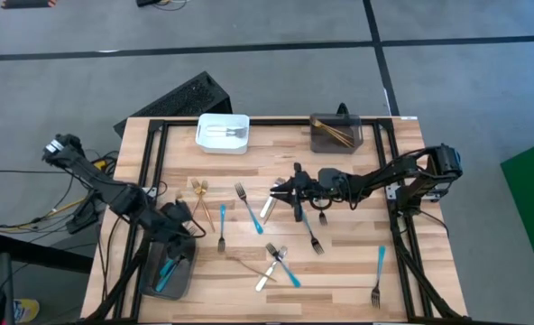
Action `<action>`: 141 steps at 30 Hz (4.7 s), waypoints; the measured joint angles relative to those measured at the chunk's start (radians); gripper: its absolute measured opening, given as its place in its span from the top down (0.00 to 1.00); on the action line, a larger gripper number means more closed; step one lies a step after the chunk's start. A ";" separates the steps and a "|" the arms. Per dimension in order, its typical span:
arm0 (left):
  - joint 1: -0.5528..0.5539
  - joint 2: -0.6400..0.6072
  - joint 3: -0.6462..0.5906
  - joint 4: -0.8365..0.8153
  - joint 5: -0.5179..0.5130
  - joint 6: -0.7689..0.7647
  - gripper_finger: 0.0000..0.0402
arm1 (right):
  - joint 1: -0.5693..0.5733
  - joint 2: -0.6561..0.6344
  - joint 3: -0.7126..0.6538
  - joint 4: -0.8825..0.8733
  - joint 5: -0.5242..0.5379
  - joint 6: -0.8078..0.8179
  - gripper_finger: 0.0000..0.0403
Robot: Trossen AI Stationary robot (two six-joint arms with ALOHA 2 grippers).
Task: Sort silverware by color (type)
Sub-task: Put the blue fork into the bottom black bin
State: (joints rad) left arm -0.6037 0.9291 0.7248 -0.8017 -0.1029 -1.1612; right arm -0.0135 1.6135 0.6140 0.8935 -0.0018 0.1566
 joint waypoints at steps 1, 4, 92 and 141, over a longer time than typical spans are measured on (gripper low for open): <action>-0.006 -0.007 0.000 -0.002 -0.008 -0.001 0.55 | 0.000 0.000 0.000 0.000 0.000 0.000 0.75; -0.013 -0.020 0.000 -0.020 -0.103 0.017 0.55 | 0.000 0.000 0.000 0.000 0.000 0.000 0.75; 0.578 0.359 -0.392 1.751 0.070 1.062 0.55 | 0.901 -0.307 0.013 -1.591 -0.118 2.069 0.75; 0.672 0.362 -0.391 1.619 0.065 0.980 0.55 | 1.018 0.155 0.317 -1.813 -0.243 2.017 0.62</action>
State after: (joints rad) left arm 0.0681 1.2907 0.3340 0.8171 -0.0382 -0.1816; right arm 1.0045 1.7681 0.9313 -0.9199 -0.2452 2.1740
